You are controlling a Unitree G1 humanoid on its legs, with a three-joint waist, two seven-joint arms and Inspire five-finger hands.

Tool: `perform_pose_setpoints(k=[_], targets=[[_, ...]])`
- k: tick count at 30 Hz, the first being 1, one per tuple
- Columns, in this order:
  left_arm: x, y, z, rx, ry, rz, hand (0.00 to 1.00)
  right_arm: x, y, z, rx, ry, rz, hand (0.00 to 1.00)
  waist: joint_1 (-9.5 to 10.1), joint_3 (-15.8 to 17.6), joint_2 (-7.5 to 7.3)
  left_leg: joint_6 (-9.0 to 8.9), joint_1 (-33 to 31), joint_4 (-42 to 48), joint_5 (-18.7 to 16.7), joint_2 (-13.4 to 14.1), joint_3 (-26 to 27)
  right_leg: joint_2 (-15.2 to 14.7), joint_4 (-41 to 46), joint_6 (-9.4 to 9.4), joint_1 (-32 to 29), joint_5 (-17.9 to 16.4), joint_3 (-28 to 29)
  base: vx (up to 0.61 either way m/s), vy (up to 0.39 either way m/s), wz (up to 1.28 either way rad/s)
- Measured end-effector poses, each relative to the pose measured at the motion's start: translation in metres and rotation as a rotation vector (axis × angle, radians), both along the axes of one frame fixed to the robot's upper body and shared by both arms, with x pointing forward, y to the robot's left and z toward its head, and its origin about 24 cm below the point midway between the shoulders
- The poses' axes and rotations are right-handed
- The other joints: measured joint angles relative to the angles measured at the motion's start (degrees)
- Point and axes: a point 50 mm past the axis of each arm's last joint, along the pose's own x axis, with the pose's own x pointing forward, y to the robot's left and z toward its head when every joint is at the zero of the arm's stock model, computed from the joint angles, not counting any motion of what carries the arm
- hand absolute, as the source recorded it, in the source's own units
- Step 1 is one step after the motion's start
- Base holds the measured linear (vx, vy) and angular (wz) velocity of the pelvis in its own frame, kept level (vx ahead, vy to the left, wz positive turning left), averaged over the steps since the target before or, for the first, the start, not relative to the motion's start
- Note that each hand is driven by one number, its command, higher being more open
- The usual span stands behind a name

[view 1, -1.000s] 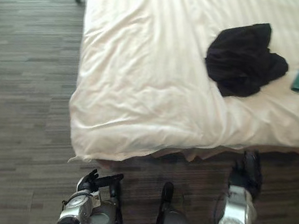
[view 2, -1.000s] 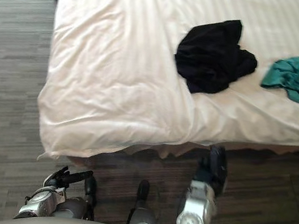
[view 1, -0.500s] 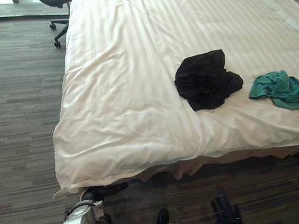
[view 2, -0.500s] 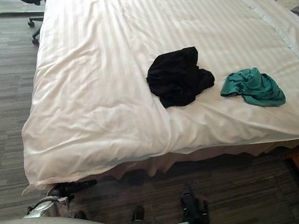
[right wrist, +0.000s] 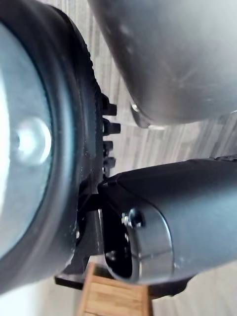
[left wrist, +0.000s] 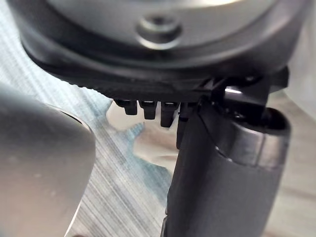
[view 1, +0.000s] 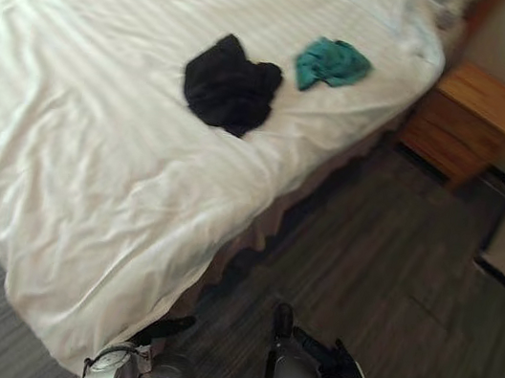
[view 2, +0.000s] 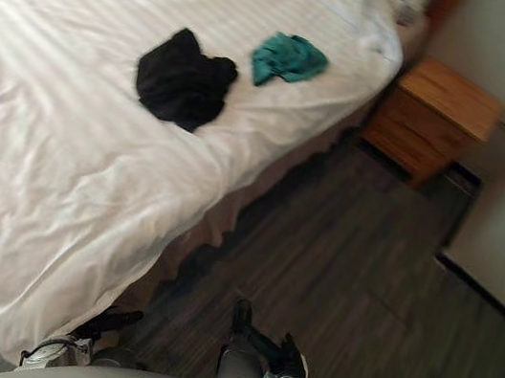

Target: Tidy up the quilt and then pick up the clothes from the bed and put them into the laundry hamper

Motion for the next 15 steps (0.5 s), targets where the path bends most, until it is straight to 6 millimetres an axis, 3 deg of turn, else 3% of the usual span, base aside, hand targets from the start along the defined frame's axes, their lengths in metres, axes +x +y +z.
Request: perform_pose_setpoints(k=[1,2,3,5,6,9,10,11,12,15], targets=[[0.0,-0.003,-0.001,0.001,0.004,-0.03,1.0,0.001,-0.002,0.0,-0.022,0.008,0.022,1.0,-0.64,0.2,0.69,0.04,1.6,-1.1,0.4,0.6,2.9,-0.3,6.7,-0.38,1.6,-0.6,-4.5,-0.16,0.04,-1.7],[-0.001,-0.005,-0.001,0.002,0.006,-0.051,1.0,-0.002,-0.003,-0.002,-0.026,0.026,0.02,1.0,-0.94,0.1,0.97,-0.01,2.5,-1.5,0.5,0.9,4.6,-0.2,9.6,-0.5,3.5,-0.9,-5.6,-0.11,0.043,-1.26],[-0.002,-0.006,-0.001,0.0,0.002,-0.073,1.0,-0.005,-0.003,-0.005,-0.035,0.049,0.025,1.0,-1.18,0.1,1.09,-0.12,2.6,-1.4,0.6,1.4,6.9,-0.2,11.9,0.87,6.3,-4.0,-5.5,-0.07,0.006,-0.96],[0.0,-0.006,0.0,0.004,-0.01,-0.086,1.0,-0.001,-0.004,-0.005,-0.053,0.064,0.05,1.0,-1.65,0.1,1.17,-0.27,1.7,-0.3,0.7,2.2,9.7,-0.9,14.1,0.83,7.5,-7.0,-5.0,-0.04,-0.052,-0.87],[-0.001,-0.004,0.0,0.01,-0.005,-0.096,1.0,0.001,-0.003,-0.006,-0.051,0.069,0.052,1.0,-2.28,-0.1,0.72,-0.52,1.2,0.5,0.8,2.1,10.6,-1.7,13.3,2.52,7.9,-7.8,-4.0,-0.06,-0.14,-1.01],[-0.008,-0.013,-0.005,-0.015,0.027,-0.102,1.0,-0.005,-0.014,-0.007,-0.095,0.103,0.06,1.0,-2.17,-1.2,3.52,-0.06,0.8,-2.4,2.1,2.5,7.9,4.1,1.5,5.68,10.3,-4.5,0.6,-0.06,-0.145,-0.99],[-0.009,-0.023,-0.007,-0.036,0.034,-0.103,1.0,0.0,-0.021,-0.005,-0.117,0.098,0.039,1.0,-2.86,-2.0,6.06,-1.7,0.4,-3.8,3.0,4.1,8.5,4.5,5.1,3.52,9.1,-5.8,2.0,0.03,-0.157,-0.6],[-0.009,-0.023,-0.006,-0.034,0.034,-0.109,1.0,0.0,-0.021,-0.005,-0.116,0.097,0.027,1.0,-3.47,-2.0,5.08,-2.3,0.6,-4.2,3.4,3.0,8.7,2.6,6.7,4.49,8.5,-7.9,2.3,0.04,-0.211,-0.68],[-0.006,-0.019,-0.006,-0.018,0.038,-0.124,1.0,-0.005,-0.021,-0.008,-0.107,0.127,0.008,1.0,-3.34,-1.8,5.08,-3.41,1.0,-5.7,4.0,3.1,9.9,4.1,1.9,7.04,9.5,-7.0,4.8,0.01,-0.133,-0.49],[-0.013,-0.022,-0.01,-0.011,0.072,-0.094,1.0,-0.007,-0.024,-0.009,-0.112,0.141,-0.02,1.0,-3.46,-2.2,6.76,-3.77,1.0,-5.3,5.6,6.1,11.2,8.8,-9.3,5.72,13.5,-0.2,8.2,0.02,-0.127,-0.83]])
